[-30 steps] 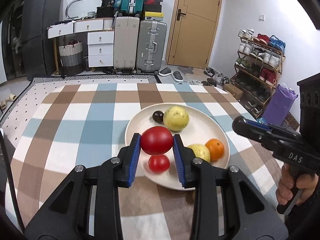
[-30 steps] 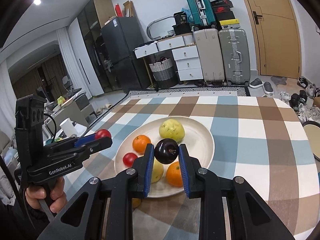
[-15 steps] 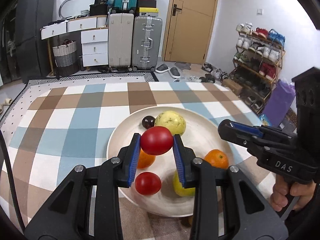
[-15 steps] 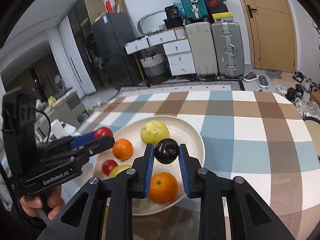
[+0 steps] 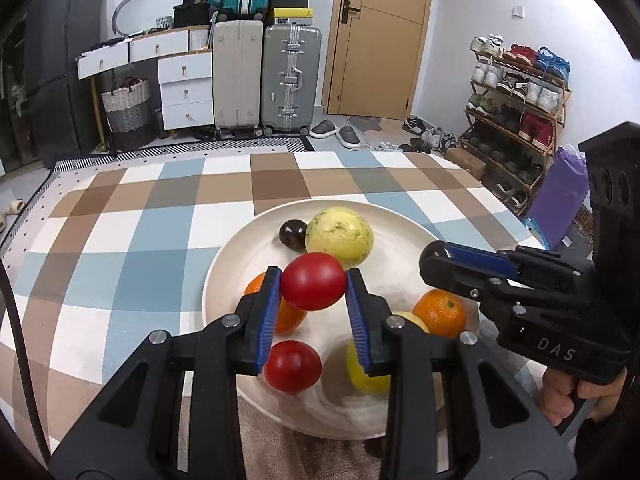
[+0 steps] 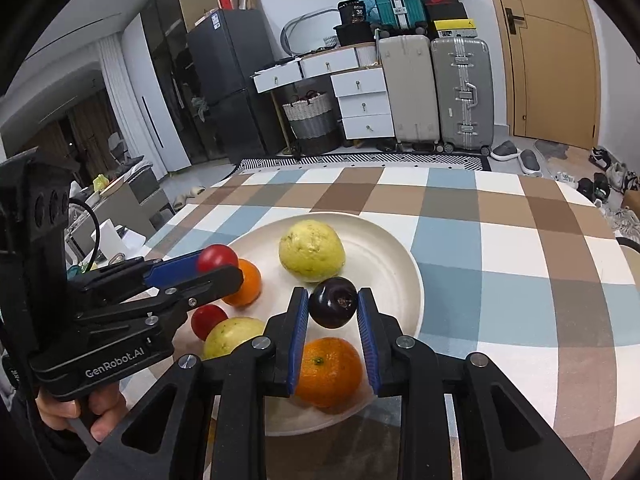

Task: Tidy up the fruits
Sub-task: 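Carry the tomato and plum into the white plate and open both grippers, then withdraw both grippers from the plate toward the small brown fruits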

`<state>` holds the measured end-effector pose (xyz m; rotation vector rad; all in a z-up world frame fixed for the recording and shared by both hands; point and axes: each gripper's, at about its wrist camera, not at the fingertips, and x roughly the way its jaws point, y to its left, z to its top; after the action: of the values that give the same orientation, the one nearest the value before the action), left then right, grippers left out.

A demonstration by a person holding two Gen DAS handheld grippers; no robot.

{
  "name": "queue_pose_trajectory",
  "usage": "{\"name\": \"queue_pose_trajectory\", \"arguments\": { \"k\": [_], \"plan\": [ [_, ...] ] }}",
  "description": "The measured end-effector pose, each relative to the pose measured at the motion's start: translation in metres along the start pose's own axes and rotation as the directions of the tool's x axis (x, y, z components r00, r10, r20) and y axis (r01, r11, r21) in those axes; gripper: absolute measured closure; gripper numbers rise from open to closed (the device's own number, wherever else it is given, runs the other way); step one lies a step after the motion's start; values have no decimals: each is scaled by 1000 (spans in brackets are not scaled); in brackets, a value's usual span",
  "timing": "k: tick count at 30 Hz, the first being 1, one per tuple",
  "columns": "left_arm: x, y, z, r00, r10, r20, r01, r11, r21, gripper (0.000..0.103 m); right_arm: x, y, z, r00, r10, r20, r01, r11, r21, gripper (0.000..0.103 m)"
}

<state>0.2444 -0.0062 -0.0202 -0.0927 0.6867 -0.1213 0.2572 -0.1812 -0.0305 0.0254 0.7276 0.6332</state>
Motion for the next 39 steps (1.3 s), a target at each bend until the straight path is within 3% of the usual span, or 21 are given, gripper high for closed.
{"name": "queue_pose_trajectory", "arguments": {
  "k": [8,10,14,16,18,20,22,24,26,28,39],
  "plan": [
    [0,-4,-2,1000,-3,-1,3,1000,23,73,-4,-1,0,1000,5,21,-5,1000,8,63],
    [0,-6,-3,1000,-2,-1,2,1000,31,73,-6,-1,0,999,-1,32,0,1000,9,51],
    [-4,-5,-3,1000,-4,4,4,1000,25,71,-11,-3,-1,998,-10,57,9,1000,18,44],
    [-6,-3,-4,1000,-7,1,7,1000,14,61,-14,-5,-2,998,-9,65,7,1000,26,32],
    [-11,-2,-6,1000,-5,5,5,1000,7,50,-20,-6,-5,997,-20,81,17,999,30,31],
    [-17,0,-8,1000,-6,11,6,1000,4,29,-24,-6,-8,996,-23,81,21,999,33,27],
    [-25,0,-11,1000,1,21,-2,1000,2,17,-31,-7,-12,995,-27,96,23,999,41,11],
    [-33,-1,-15,1000,6,26,-6,1000,9,16,-37,-7,-14,993,-34,112,29,999,46,5],
    [-38,-3,-19,1000,13,18,-13,1000,20,5,-41,-8,-17,993,-39,113,33,998,53,2],
    [-45,-4,-27,999,40,28,-41,999,23,1,-44,-7,-20,993,-43,106,38,998,52,0],
    [-73,-8,-56,999,52,13,-52,998,43,1,-61,4,-38,995,-39,97,36,999,38,0]
  ]
}}
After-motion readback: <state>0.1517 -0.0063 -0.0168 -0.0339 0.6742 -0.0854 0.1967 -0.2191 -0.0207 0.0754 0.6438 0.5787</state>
